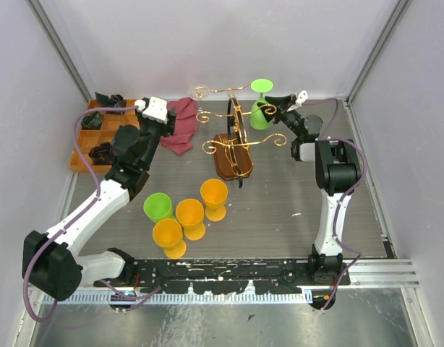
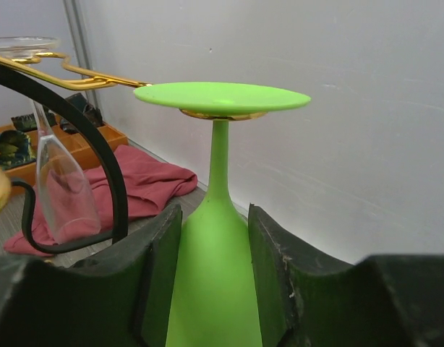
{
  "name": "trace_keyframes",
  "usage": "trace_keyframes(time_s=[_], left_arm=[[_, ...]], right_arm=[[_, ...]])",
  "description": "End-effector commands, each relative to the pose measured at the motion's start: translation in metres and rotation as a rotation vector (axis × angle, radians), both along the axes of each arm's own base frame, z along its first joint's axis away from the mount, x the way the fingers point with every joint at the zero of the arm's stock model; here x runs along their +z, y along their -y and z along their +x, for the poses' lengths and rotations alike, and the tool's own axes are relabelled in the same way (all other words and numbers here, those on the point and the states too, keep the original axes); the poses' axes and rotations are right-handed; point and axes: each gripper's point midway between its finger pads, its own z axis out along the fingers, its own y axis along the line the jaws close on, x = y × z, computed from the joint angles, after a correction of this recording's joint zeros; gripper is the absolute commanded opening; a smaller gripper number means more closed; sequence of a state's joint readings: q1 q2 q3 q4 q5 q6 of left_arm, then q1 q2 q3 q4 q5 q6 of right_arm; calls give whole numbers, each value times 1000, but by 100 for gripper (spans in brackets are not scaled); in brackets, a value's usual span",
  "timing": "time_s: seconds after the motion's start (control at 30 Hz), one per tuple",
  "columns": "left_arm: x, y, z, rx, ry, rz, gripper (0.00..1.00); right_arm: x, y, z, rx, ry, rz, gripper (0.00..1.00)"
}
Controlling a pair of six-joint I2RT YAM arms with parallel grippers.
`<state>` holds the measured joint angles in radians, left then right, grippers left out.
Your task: Place the wine glass upside down on the wine glass rack
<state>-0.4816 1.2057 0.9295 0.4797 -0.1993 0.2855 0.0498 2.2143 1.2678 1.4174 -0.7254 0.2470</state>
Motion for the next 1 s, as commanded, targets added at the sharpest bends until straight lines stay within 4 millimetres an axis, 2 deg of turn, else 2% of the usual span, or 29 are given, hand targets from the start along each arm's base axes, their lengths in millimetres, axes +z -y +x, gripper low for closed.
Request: trace_keyframes(time_s=[0.0,0.27,0.33,0.53,0.63,0.77,0.83,0.97], left_arm=[[15,-12,3,36,10,-53,64],[14,-19,7,56,-35,-56,65],[14,-22,9,68,-49,-53,66],[10,-34,12,110,-128,-74,68],[6,-39,12,122,-177,-95,70],[0,-43,10,116,-271,-132,74],[-7,-44,8,113,-332,-139,75],[-18,-43,7,103,-403,-134,80]], right_arm=[[22,21,-11,-41,38,15,47],[17,64,-21,-151,-16,4,48],[24,77,-27,-204,-10,3,48],[59,103,-45,-366,-35,-27,48],[76,118,-50,-462,-112,-47,48],[109,140,-56,-593,-252,-78,49],[109,142,-64,-602,-326,-131,51],[130,135,-89,-582,-344,-158,54]])
